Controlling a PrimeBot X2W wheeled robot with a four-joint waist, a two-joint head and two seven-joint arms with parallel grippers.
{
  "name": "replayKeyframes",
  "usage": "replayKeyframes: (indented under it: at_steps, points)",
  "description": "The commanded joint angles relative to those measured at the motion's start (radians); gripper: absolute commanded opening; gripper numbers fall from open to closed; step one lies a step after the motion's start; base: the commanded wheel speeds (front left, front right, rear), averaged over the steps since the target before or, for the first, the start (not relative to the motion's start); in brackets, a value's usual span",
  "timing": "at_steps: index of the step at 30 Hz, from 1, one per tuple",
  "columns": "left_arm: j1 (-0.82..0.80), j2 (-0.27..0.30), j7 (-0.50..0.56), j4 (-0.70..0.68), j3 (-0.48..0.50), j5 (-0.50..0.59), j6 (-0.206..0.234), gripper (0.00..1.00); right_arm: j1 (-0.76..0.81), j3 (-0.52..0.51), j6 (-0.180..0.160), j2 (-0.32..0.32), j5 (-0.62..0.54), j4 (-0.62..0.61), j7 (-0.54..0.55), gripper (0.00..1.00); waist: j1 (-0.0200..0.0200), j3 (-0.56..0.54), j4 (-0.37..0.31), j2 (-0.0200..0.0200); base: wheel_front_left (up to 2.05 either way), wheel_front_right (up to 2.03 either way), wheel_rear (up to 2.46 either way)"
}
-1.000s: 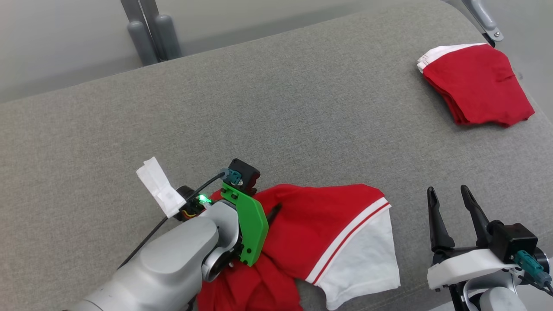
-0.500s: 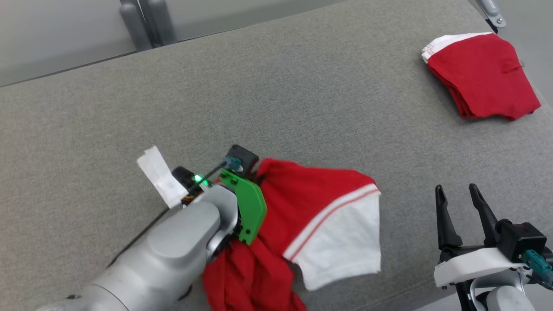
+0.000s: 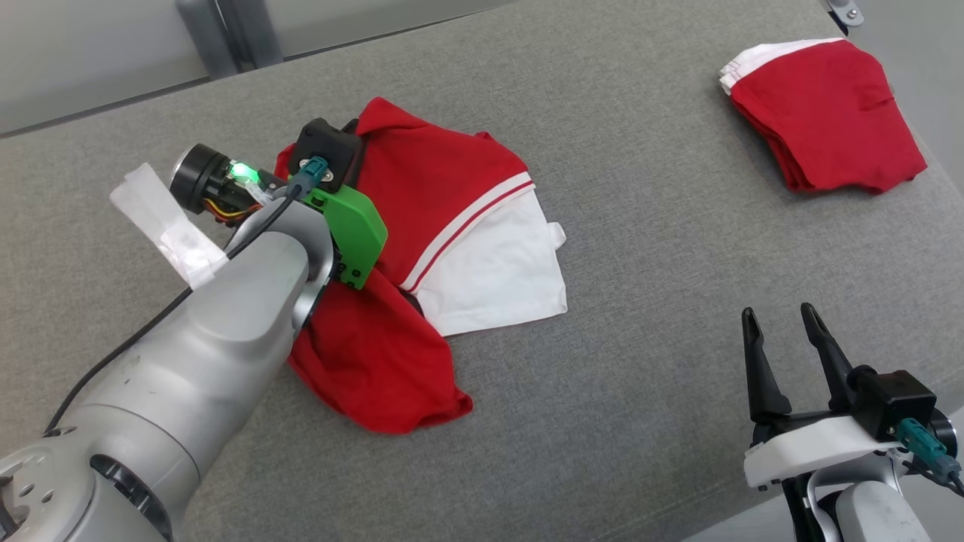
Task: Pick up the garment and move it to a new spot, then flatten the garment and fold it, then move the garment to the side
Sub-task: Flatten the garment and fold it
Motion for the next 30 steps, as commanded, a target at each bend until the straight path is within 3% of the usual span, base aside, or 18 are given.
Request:
replayKeyframes:
  at_steps: [1, 2, 3, 5, 9, 12, 17, 24, 30]
  points:
    - [-0.010, -0.001, -0.012, 0.022, 0.002, 0.016, -0.007, 0.25, -0.013, 0.001, 0.000, -0.004, 0.002, 0.004, -0.003, 1.00, 0.0000, 0.005, -0.010, 0.0000, 0.00, 0.00, 0.00]
    - [-0.005, -0.004, -0.017, 0.033, 0.011, 0.006, -0.010, 0.72, -0.012, 0.002, 0.000, -0.004, 0.002, 0.006, -0.003, 1.00, 0.0000, 0.004, -0.012, 0.0000, 0.00, 0.00, 0.00]
    - [-0.001, -0.005, -0.024, 0.046, 0.017, 0.007, -0.006, 1.00, -0.010, 0.002, 0.000, -0.004, 0.002, 0.007, -0.003, 1.00, 0.0000, 0.003, -0.014, 0.0000, 0.00, 0.00, 0.00]
    - [0.010, -0.009, -0.029, 0.051, 0.045, 0.003, 0.016, 1.00, -0.002, -0.005, 0.000, -0.004, 0.001, 0.008, -0.003, 1.00, 0.0000, -0.003, -0.013, 0.0000, 0.00, 0.00, 0.00]
    - [0.067, 0.024, -0.029, -0.101, 0.155, 0.066, 0.100, 1.00, 0.017, -0.025, 0.000, -0.003, -0.003, -0.003, -0.003, 1.00, 0.0000, -0.024, 0.002, 0.0000, 0.00, 0.00, 0.00]
    - [0.184, 0.055, -0.030, -0.298, 0.283, 0.131, 0.177, 1.00, 0.037, -0.047, 0.000, -0.006, -0.009, -0.017, -0.003, 1.00, 0.0000, -0.054, 0.023, 0.0000, 0.00, 0.00, 0.00]
    - [0.480, 0.067, -0.030, -0.603, 0.474, 0.223, 0.259, 1.00, 0.074, -0.074, 0.000, -0.010, -0.021, -0.053, -0.003, 1.00, 0.0000, -0.109, 0.066, 0.0000, 0.00, 0.00, 0.00]
    - [0.950, -0.009, -0.030, -0.893, 0.713, 0.339, 0.266, 1.00, 0.127, -0.094, 0.000, -0.016, -0.034, -0.084, -0.003, 1.00, 0.0000, -0.194, 0.123, 0.0000, 0.00, 0.00, 0.00]
    - [1.213, -0.077, -0.029, -0.984, 0.896, 0.476, 0.180, 1.00, 0.177, -0.113, 0.000, -0.017, -0.047, -0.084, -0.003, 1.00, 0.0000, -0.247, 0.181, 0.0000, 0.00, 0.00, 0.00]
